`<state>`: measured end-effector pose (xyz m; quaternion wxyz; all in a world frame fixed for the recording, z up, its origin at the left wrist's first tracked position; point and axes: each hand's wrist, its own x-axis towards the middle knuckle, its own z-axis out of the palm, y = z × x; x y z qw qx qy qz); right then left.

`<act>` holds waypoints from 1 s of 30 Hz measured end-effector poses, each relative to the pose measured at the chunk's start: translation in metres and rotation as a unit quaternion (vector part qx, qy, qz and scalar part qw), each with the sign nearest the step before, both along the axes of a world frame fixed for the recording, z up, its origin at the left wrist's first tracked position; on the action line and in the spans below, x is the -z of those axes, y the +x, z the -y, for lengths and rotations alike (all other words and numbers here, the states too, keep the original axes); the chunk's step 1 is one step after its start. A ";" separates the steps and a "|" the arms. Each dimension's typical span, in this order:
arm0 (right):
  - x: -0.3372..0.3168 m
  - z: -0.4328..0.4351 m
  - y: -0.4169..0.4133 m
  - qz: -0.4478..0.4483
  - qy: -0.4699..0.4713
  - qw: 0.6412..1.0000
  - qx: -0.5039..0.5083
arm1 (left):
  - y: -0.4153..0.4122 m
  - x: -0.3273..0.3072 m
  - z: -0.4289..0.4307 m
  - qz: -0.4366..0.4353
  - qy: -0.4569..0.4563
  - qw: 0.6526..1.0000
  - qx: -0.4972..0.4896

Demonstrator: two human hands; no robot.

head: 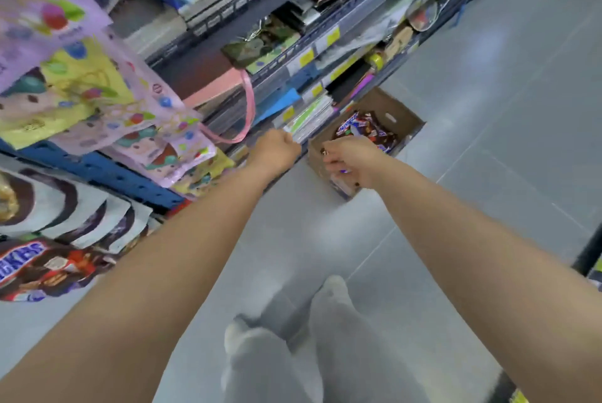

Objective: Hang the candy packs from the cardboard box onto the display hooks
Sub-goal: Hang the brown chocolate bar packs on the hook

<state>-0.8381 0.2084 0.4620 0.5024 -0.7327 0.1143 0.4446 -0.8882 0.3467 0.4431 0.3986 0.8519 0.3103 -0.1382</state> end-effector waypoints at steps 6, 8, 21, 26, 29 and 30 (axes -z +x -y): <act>0.007 0.092 0.116 0.022 -0.024 0.998 0.045 | 0.118 0.023 0.075 -0.024 -0.014 0.998 0.051; 0.021 0.109 0.155 0.037 -0.039 0.997 0.054 | 0.158 0.036 0.084 -0.035 -0.001 0.996 0.077; 0.183 0.162 0.353 0.018 -0.109 0.987 0.113 | 0.358 0.194 0.076 -0.136 0.001 0.986 0.096; 0.265 0.163 0.406 -0.022 -0.114 0.990 0.080 | 0.414 0.276 0.084 -0.160 0.002 0.982 0.098; 0.325 0.159 0.428 -0.043 -0.111 0.992 0.050 | 0.430 0.336 0.087 -0.187 -0.003 0.978 0.091; 0.347 0.158 0.435 -0.044 -0.117 0.991 0.041 | 0.434 0.356 0.087 -0.199 -0.008 0.976 0.083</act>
